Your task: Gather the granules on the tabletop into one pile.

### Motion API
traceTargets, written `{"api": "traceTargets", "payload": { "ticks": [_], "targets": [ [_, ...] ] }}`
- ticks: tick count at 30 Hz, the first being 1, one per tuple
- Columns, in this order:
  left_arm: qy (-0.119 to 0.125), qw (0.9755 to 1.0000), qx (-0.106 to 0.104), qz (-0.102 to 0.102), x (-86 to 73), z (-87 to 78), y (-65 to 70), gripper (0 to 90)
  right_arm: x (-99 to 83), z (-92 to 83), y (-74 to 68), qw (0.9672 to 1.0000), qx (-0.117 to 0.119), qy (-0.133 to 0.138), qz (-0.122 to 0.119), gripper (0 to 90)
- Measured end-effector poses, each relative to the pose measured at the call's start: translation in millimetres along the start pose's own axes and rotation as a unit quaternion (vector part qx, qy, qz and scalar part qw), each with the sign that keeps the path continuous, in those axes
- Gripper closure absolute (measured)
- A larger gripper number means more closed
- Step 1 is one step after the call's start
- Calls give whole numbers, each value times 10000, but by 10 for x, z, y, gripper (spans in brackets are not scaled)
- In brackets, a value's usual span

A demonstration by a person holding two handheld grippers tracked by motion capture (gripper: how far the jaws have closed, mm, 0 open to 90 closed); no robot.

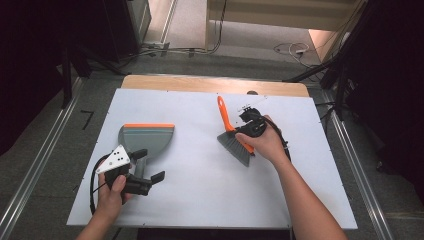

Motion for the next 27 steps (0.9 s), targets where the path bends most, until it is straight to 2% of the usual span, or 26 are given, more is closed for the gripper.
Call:
{"api": "traceTargets", "payload": {
  "ticks": [3,7,11,20,23,27],
  "targets": [
    [-4,10000,-1,-4,-1,2,1,0,24,-20,33,9998,-146,-54,-118,684],
    [-7,10000,9,-5,-1,0,-3,0,48,-22,62,9994,-218,-88,-242,684],
    [-7,10000,9,-8,-3,0,-8,0,67,-24,83,9987,-348,-37,-375,684],
    [9,10000,4,-10,0,-3,5,0,109,-23,58,9942,-458,-115,-966,685],
    [0,10000,-4,-2,-1,-1,4,0,108,-26,57,9946,-403,-120,-944,685],
    [-10,10000,2,0,-4,4,-2,0,120,-75,31,9968,-234,-37,-768,685]
  ]
}}
Point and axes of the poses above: each handheld gripper's, and its own axes: z roughly forward along the jaws, x roughly out of its top, y roughly to its right, the point moved 5 cm from there along z, roughly forward along the jaws, and after that the axes turned 1 degree about -z, right-handed, at the moved point
